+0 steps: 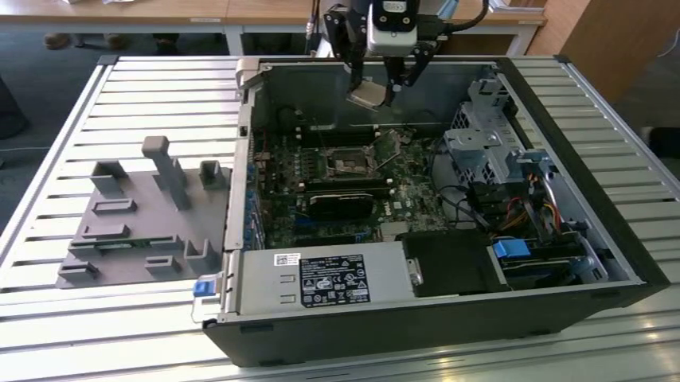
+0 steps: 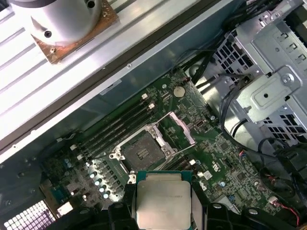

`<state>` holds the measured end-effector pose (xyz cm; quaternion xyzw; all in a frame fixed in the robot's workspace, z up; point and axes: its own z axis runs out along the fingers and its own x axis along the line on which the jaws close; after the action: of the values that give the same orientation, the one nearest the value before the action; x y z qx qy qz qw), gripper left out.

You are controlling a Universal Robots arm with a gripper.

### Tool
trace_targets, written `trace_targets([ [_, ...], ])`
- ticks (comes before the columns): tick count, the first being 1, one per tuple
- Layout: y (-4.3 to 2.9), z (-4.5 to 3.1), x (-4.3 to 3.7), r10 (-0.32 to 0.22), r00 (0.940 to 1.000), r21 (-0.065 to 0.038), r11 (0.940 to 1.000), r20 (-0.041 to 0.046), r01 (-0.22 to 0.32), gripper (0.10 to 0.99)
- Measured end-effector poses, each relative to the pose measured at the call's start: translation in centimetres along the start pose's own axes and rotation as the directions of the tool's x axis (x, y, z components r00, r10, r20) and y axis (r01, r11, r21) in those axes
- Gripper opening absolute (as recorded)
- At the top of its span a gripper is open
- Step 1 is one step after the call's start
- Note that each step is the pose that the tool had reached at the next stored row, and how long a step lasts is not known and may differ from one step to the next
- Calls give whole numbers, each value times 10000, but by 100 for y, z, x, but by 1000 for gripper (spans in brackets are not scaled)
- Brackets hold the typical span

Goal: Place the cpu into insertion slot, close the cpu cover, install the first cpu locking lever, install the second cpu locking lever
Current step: 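Place the cpu into insertion slot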

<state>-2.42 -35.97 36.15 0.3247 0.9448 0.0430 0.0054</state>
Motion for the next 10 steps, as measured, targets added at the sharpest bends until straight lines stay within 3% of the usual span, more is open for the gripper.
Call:
trace_targets([
  [5,-1,7,0,643,9979,-6,9979,60,-643,541],
  [10,-1,13,0,1299,9915,-19,9915,118,-1299,541],
])
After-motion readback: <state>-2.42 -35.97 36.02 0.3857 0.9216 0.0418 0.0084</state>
